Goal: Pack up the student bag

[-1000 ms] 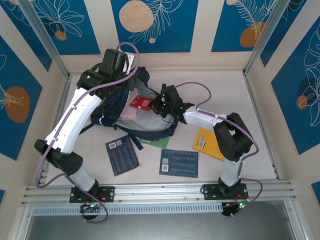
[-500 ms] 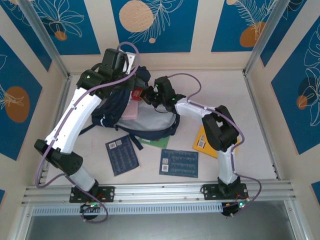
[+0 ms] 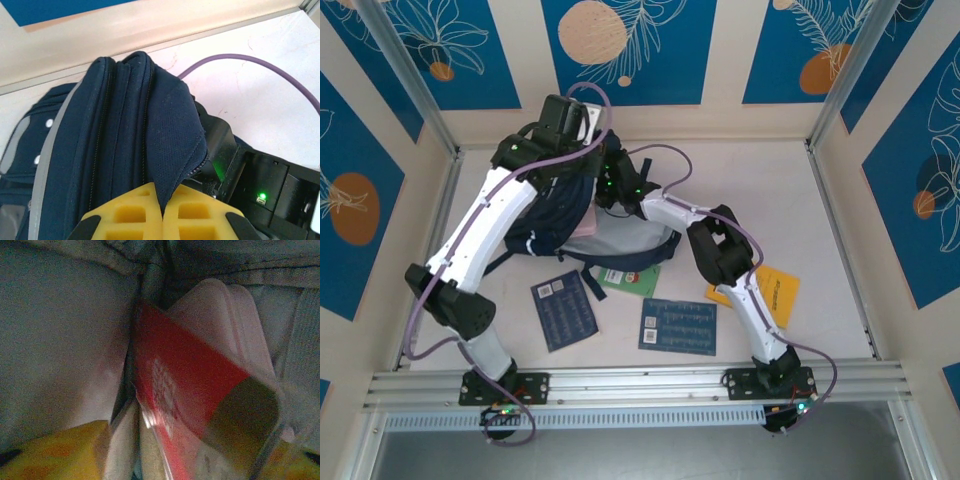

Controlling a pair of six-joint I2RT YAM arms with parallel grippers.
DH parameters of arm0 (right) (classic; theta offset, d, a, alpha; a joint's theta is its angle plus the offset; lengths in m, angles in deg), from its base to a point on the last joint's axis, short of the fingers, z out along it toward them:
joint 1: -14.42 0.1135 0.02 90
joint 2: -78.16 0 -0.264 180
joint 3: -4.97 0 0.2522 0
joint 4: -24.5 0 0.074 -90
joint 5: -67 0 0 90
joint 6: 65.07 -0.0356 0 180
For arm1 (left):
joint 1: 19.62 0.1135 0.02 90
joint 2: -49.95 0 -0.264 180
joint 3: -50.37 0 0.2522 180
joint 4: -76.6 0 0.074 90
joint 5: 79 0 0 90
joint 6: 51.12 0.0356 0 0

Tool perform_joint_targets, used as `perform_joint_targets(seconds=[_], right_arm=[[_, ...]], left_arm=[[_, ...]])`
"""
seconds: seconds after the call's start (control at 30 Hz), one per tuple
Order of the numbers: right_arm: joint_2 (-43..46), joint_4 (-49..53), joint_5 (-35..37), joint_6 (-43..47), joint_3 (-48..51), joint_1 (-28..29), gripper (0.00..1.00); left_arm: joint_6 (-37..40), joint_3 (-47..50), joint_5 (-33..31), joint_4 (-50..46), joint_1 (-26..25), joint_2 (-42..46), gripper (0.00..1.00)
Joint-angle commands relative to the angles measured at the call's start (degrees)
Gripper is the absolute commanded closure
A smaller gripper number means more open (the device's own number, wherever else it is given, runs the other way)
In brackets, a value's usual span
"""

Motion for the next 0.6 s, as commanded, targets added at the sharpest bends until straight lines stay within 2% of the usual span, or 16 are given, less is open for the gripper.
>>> perform_joint_targets(seconds=[0.0, 0.1, 0.23, 0.33, 0.43, 0.57], right_arm=[[9.2, -2.6, -2.3, 9.6, 6.0, 0.5, 0.33], [18.1, -0.2, -0.8, 17.1, 14.0, 0.4, 0.26], [29.3, 6.7, 4.3, 23.2, 24.6, 0.3, 0.23], [36.4, 9.9, 7.3, 23.6, 32.4, -0.7, 0.24], [43.2, 10.7, 7.1, 24.5, 39.5, -1.9, 0.26], [51.1, 13.4, 9.5, 27.6, 45.6, -2.6, 0.29]], left_arm=[[-1.2, -2.8, 1.8, 5.2, 1.5, -0.2, 1.00], [-2.5, -2.7, 3.3, 5.7, 3.5, -0.9, 1.00], [-5.6, -3.1, 5.2, 8.2, 6.9, -2.6, 1.00], [-7.2, -4.7, 4.8, 9.3, 9.5, -4.8, 1.00], [-9.1, -7.7, 4.5, 9.4, 12.6, -7.1, 1.00], [-12.3, -11.1, 6.3, 9.8, 16.4, -8.9, 1.00]])
